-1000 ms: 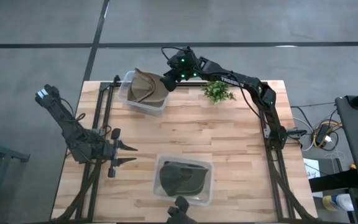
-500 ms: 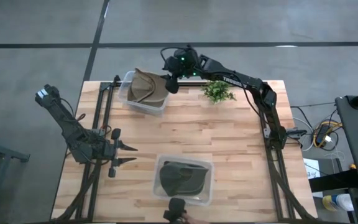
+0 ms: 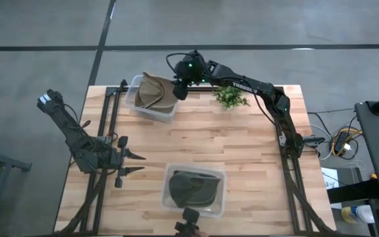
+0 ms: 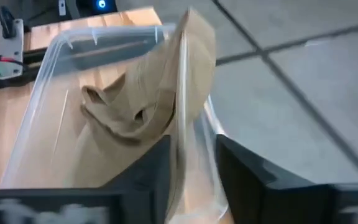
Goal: Pick & Place hat
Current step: Put the brown cap into the top transparent bin
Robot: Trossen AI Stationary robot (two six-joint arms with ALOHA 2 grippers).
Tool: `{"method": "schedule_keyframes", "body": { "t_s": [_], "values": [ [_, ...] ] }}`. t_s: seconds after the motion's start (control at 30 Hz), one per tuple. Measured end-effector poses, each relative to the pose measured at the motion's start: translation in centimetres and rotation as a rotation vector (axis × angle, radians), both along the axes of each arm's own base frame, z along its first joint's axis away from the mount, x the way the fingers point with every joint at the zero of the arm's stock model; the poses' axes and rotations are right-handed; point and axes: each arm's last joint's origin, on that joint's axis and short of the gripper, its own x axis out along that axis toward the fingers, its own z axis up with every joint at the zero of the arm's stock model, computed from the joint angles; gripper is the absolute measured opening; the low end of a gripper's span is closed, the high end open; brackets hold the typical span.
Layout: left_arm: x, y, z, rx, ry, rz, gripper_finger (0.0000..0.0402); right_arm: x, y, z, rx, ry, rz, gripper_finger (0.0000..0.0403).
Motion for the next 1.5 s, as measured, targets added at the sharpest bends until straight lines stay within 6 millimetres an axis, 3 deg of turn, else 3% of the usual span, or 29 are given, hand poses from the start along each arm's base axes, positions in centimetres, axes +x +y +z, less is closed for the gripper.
{"method": "schedule_keyframes", "body": {
  "t_s": [0.17,0.33,0.53,1.2,1.33,1.5],
  "values": [
    [0.0,0.0,0.0,-0.001,0.000,0.000,0.0142,-0.2,0.0,-0.4,0.094,-0.005,-0.046,0.0029],
    [0.0,0.0,0.0,-0.002,0.001,0.001,0.0142,-0.1,0.0,-0.4,0.203,-0.051,-0.069,0.0012],
    [0.0,0.0,-0.2,0.000,0.014,0.002,0.0142,-0.2,0.0,-0.6,0.243,-0.060,-0.088,0.0010],
    [0.0,0.1,-0.3,0.018,0.023,0.007,0.0142,-0.1,0.1,-4.8,0.323,-0.038,-0.086,0.0009],
    [0.0,0.1,-0.3,0.020,0.023,0.007,0.0142,-0.2,0.1,-5.0,0.329,-0.030,-0.083,0.0024],
    [-0.1,0.1,-0.3,0.020,0.024,0.006,0.0142,-0.1,0.1,-3.4,0.281,-0.039,-0.051,0.0069]
  ]
}}
